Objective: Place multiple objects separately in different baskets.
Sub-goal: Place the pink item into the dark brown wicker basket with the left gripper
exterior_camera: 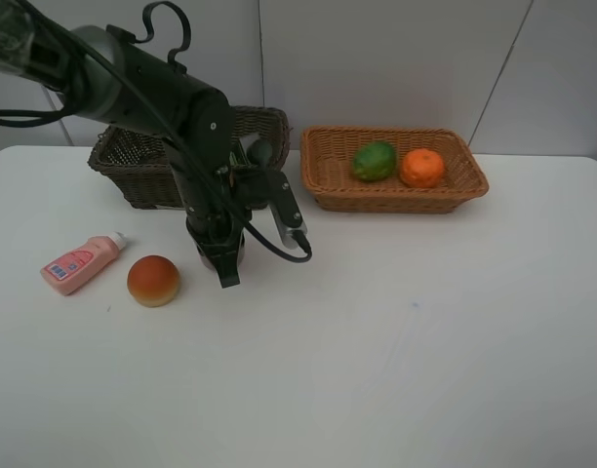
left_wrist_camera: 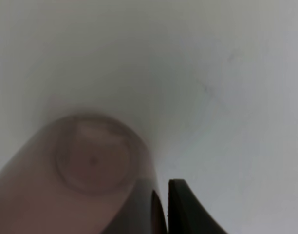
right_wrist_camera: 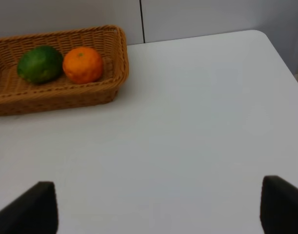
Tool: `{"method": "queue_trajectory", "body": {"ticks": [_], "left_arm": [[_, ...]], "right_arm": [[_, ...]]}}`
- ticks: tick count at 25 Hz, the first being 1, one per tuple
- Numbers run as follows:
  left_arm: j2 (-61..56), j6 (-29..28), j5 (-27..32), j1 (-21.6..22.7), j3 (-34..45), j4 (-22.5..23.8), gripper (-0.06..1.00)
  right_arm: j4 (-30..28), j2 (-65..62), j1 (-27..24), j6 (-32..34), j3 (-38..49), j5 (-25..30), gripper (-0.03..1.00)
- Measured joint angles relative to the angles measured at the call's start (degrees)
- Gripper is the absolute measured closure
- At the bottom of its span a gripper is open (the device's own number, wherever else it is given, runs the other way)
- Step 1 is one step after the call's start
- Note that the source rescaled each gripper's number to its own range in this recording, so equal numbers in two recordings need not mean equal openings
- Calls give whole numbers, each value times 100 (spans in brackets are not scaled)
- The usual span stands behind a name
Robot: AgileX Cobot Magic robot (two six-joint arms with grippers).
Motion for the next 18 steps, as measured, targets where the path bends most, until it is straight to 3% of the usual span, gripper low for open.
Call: {"method": "queue_trajectory", "body": {"ticks": [13,18], "left_arm": [[-10,-41,-17,0,-5,0,94],[-125,-771,300,0,-185,-4,94]], "right_arm": [[0,0,0,0,0,0,15],[0,0,0,0,0,0,15]]}}
